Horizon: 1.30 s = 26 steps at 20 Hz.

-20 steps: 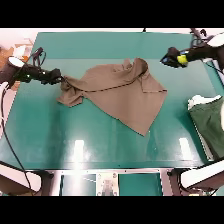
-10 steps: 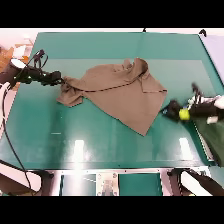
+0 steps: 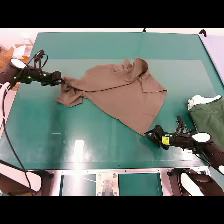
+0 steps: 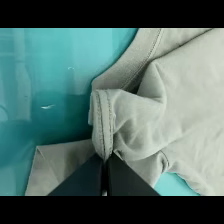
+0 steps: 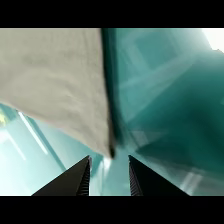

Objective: Fold the shirts.

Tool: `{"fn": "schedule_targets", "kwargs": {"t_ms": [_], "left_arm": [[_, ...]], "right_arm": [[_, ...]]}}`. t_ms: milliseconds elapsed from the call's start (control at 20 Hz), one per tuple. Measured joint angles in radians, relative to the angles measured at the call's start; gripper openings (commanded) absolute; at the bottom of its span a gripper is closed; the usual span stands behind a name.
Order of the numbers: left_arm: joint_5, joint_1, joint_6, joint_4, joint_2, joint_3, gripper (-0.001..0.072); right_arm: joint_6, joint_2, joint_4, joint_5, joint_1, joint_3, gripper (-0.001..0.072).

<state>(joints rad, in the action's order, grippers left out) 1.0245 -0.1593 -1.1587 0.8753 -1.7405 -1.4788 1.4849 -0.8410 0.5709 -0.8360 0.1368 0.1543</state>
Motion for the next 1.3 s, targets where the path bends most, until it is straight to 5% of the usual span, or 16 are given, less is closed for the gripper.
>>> {"fn": "schedule_targets", "kwargs": {"t_ms": [300, 450, 700, 1050, 1300], "left_arm": [[0.005, 0.000, 0.001, 0.000, 0.000, 0.000, 0.0022], [0.005, 0.000, 0.001, 0.000, 0.000, 0.000, 0.0022], [0.057, 0.000, -0.001, 0.002, 0.000, -0.023, 0.0021], [0.433, 0.000, -0.106, -0.126, 0.013, -0.356, 0.0021], [0.372, -0.015, -0.156, -0.484, 0.176, -0.534, 0.0020]], "right_arm": [[-0.003, -0.050, -0.073, 0.135, -0.085, -0.012, 0.0279], [-0.014, -0.074, -0.090, 0.173, -0.127, -0.006, 0.0045], [-0.059, -0.086, -0.088, 0.164, -0.148, 0.074, 0.0015], [-0.134, -0.043, -0.088, -0.148, 0.098, 0.694, 0.0015], [-0.079, -0.033, -0.084, -0.269, 0.338, 1.275, 0.0015]]}}
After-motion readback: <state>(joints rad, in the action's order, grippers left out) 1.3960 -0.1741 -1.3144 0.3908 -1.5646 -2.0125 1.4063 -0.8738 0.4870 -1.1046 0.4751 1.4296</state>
